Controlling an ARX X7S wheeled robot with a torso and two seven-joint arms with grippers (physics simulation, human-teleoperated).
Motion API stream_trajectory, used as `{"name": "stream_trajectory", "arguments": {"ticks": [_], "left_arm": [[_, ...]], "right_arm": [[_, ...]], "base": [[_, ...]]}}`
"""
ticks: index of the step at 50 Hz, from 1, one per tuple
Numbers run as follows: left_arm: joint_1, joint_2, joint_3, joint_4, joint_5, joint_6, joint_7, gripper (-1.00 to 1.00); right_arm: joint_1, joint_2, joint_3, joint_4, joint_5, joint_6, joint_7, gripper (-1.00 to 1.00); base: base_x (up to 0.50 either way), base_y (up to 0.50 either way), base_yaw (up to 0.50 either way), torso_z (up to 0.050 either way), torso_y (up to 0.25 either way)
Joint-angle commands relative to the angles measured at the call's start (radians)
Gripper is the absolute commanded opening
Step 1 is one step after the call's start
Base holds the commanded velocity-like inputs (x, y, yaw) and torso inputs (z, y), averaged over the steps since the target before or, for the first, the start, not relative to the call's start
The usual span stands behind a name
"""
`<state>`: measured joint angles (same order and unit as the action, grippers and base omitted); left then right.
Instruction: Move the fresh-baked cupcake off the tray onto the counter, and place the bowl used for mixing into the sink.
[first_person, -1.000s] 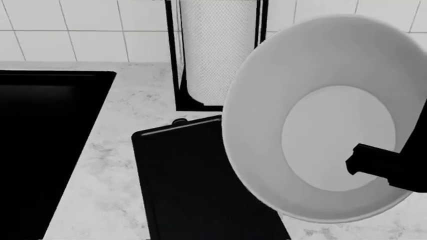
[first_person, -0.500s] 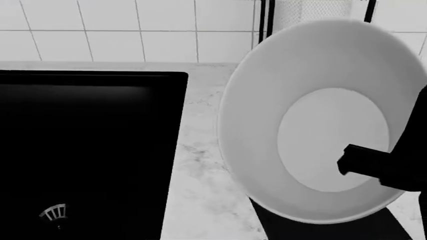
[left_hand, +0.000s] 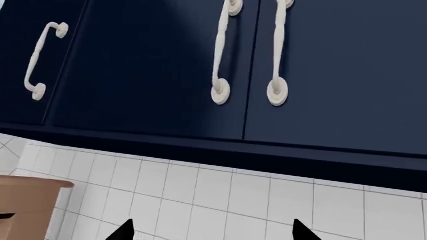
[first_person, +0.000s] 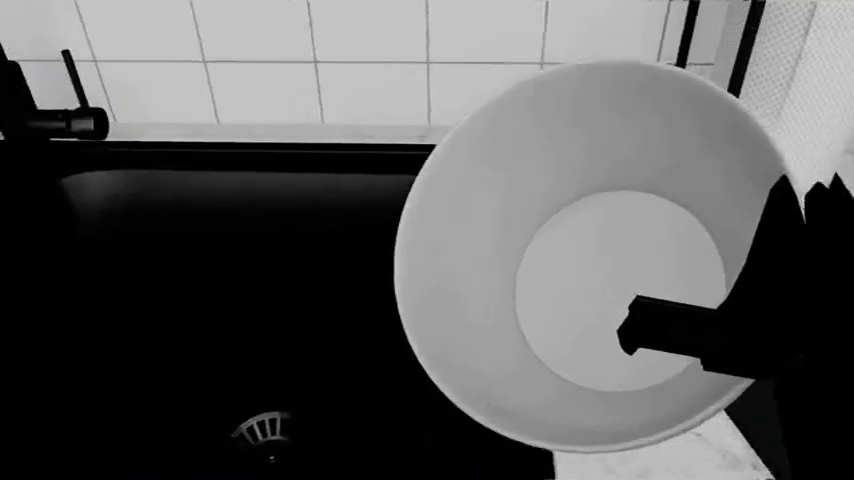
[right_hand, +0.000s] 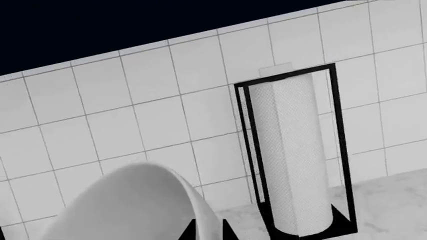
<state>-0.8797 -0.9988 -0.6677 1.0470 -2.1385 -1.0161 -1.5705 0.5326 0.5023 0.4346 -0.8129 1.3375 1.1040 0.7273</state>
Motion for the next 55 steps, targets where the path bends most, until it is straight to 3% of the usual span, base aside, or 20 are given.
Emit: {"name": "stream_trajectory", "arguments": {"ticks": [1,28,35,48,55], "left_arm": [[0.005,0.019,-0.022,0.0,-0.004,-0.024,0.0,1.0],[0.001,0.029,0.026,0.0,0.039,-0.017,0.0,1.0],[0.001,0.03,0.042,0.0,0.054,-0.012,0.0,1.0],[0.009,0.024,0.075,0.0,0.076,0.018,0.0,1.0],[0.003,0.021,0.1,0.0,0.088,0.03,0.0,1.0]], "right_arm": [[0.005,-0.016,-0.05,0.019,-0.066,-0.009,-0.044,-1.0],[-0.022,-0.033,-0.144,0.092,-0.208,-0.063,-0.129,-1.0],[-0.029,-0.059,-0.166,0.175,-0.179,-0.056,-0.16,-1.0],[0.123,-0.143,-0.265,0.661,-0.145,0.05,-0.147,-1.0],[0.19,-0.162,-0.293,0.821,-0.151,0.076,-0.148,-1.0]], "base": [[0.0,0.5,0.0,0.0,0.0],[0.13,0.5,0.0,0.0,0.0],[0.04,0.04,0.0,0.0,0.001],[0.0,0.0,0.0,0.0,0.0],[0.0,0.0,0.0,0.0,0.0]]}}
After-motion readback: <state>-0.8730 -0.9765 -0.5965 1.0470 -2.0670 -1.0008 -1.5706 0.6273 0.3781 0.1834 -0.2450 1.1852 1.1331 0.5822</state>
